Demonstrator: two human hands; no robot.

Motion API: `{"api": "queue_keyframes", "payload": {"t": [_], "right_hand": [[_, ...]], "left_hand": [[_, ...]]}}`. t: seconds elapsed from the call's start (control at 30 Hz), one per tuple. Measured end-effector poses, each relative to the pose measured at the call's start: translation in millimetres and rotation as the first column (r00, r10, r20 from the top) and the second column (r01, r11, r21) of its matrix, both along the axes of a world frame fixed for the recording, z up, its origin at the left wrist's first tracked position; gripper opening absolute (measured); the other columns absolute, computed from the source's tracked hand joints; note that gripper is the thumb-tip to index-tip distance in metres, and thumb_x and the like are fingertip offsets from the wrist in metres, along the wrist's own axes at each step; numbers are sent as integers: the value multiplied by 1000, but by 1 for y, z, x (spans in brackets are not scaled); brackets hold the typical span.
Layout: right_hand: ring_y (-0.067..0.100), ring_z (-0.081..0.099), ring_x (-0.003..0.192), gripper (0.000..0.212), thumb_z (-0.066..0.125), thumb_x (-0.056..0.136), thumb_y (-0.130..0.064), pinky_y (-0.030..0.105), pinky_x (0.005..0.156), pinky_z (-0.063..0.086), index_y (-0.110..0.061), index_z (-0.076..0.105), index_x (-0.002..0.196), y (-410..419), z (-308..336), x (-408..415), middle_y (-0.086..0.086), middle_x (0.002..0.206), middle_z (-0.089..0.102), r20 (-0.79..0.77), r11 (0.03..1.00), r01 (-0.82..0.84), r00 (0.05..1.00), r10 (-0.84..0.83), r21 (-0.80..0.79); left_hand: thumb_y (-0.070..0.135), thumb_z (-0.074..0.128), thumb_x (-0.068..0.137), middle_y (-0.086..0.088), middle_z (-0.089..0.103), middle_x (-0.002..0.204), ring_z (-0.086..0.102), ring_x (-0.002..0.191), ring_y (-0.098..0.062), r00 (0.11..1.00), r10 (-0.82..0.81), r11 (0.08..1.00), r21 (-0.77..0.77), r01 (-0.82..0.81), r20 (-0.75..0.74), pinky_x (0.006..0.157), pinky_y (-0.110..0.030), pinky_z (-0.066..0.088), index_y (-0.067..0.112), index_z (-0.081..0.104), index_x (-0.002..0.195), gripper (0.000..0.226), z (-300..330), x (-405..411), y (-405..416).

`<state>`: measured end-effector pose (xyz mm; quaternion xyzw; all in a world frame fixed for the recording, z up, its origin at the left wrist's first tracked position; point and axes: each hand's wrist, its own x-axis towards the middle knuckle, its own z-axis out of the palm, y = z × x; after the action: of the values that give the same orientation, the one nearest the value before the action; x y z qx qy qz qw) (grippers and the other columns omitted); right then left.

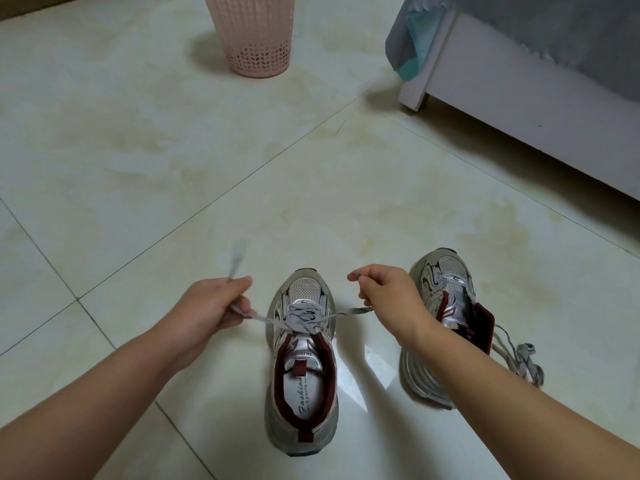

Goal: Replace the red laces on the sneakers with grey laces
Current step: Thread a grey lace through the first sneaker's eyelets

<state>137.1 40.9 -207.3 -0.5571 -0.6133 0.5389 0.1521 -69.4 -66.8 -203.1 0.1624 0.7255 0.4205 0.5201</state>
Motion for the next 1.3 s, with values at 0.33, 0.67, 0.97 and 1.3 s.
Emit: {"api": "queue_keyframes", "payload": {"t": [0.33, 0.67, 0.97, 1.3], "right_hand": [[22, 62, 76, 15, 58, 86, -11, 33, 78, 50, -18, 68, 95, -24, -18, -1, 5, 80, 67, 226, 960, -255, 948, 226, 112], [18, 55, 75, 13, 55, 84, -14, 24, 62, 36, -16, 67, 86, -34, -26, -1, -1, 81, 66, 366, 874, -413, 878, 308, 255], [25, 59, 88, 16, 50, 84, -17, 30, 74, 42, -16, 65, 88, -41, -21, 0, 4, 92, 68, 470, 792, -552, 789, 396, 260], [31, 57, 89, 19, 44, 87, -16, 30, 69, 28, -10, 62, 89, -41, -16, -8, 10, 94, 66, 610, 651, -703, 657, 443, 284]], "left_hand": [[31, 60, 82, -1, 50, 95, 52, 96, -26, 543, -307, 950, -217, 225, -782, 81, -36, 38, 23, 58, 87, 9, -8, 37, -8], [28, 64, 74, -2, 49, 67, 52, 72, -21, 641, -532, 842, -265, 471, -553, 66, -28, 41, 20, 50, 48, 30, -32, 89, 5], [-1, 67, 75, 6, 55, 48, 49, 42, -11, 918, -356, 935, -68, 349, -173, 54, -30, 49, 18, 67, 60, 24, -35, 75, -1], [1, 64, 80, 3, 56, 55, 51, 45, -6, 918, -377, 926, -29, 376, -127, 49, -20, 46, 20, 65, 62, 26, -33, 75, 0]]}}
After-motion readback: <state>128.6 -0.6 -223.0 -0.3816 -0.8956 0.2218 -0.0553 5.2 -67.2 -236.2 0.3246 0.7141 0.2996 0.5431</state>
